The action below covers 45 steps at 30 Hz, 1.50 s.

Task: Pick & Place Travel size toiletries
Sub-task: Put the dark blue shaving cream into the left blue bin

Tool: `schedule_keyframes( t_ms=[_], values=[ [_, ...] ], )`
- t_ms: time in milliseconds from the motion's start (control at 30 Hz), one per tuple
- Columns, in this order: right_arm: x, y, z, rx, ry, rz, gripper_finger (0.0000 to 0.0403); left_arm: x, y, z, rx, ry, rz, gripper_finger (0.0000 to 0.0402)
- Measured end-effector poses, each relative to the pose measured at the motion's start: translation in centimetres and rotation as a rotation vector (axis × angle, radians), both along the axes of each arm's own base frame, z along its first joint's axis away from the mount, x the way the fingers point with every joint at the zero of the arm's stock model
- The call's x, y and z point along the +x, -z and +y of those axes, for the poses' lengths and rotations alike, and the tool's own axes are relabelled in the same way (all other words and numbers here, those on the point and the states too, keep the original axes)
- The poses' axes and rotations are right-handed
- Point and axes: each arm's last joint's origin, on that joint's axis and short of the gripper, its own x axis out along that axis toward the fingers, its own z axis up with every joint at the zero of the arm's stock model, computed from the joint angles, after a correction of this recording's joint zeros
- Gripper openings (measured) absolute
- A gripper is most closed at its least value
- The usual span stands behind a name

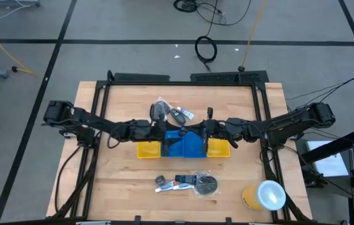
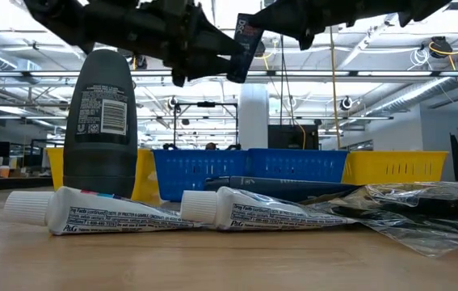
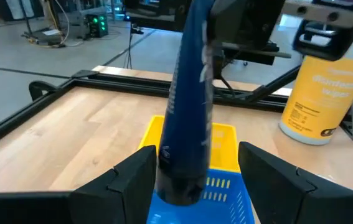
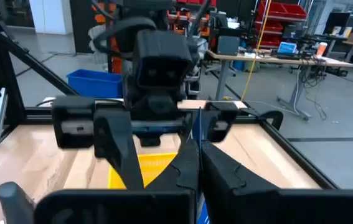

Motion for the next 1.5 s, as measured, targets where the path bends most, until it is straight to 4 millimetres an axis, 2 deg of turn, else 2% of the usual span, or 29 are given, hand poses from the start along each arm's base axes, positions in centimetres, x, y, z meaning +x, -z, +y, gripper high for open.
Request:
schedule_keyframes(
  t_ms=[233, 667, 767, 933, 1300, 1500],
  values=[
    [-0.1, -0.3, 0.0, -0.012, -0.003, -0.011, 0.0, 1.1, 0.9, 0.2, -0.013, 0.032, 0.03, 0.0228],
    [-0.1, -0.1, 0.0, -0.021, -0.004, 0.002, 0.0, 1.2, 1.0, 0.2, -0.008, 0.035, 0.034, 0.0224],
    [-0.1, -0.1, 0.0, -0.021, -0.004, 0.002, 0.0, 1.2, 1.0, 0.1, -0.009, 0.044, 0.035, 0.0197],
    [-0.1, -0.1, 0.0, -0.021, -0.004, 0.003, 0.0, 1.2, 1.0, 0.1, -0.012, 0.066, 0.037, 0.0111],
    [-0.1, -0.1, 0.0, -0.052, -0.006, 0.008, 0.0006, 1.2, 1.1, 0.1, -0.016, 0.068, 0.05, 0.0108],
    [-0.5, -0.6, 0.0, -0.074, -0.004, -0.001, 0.0032, 0.6, 2.2, 0.2, -0.074, 0.042, 0.196, 0.0108]
  ],
)
